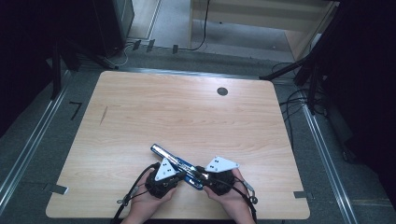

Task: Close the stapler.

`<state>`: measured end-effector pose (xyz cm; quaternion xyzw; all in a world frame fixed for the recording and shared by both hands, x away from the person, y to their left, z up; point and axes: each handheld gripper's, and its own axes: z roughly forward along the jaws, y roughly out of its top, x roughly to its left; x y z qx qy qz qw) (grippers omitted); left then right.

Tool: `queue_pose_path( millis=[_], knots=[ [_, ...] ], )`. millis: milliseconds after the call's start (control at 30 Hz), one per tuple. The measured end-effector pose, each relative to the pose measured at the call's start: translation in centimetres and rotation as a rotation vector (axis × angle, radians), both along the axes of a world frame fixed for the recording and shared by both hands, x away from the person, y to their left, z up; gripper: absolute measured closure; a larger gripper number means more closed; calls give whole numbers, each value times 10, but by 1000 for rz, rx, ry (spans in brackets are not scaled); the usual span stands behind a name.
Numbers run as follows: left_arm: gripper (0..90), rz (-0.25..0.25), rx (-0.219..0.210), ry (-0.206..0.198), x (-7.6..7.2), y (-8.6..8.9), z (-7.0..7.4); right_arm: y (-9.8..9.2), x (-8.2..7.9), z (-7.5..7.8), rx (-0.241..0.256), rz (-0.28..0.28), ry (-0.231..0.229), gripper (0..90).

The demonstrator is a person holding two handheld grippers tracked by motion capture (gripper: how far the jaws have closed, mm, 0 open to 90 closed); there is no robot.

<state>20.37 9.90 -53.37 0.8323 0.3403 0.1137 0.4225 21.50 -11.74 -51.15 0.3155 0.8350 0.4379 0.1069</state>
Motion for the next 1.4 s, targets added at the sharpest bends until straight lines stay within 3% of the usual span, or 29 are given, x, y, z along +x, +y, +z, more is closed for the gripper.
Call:
queue_pose_path(
  millis=[667, 1400],
  knots=[
    [900, 0, -1, 0, 0, 0, 0, 2, 0, -1, -3, 13, 4, 800],
    [900, 1, -2, 0, 0, 0, 0, -2, 3, -1, 11, 22, 43, 788]
  ],
)
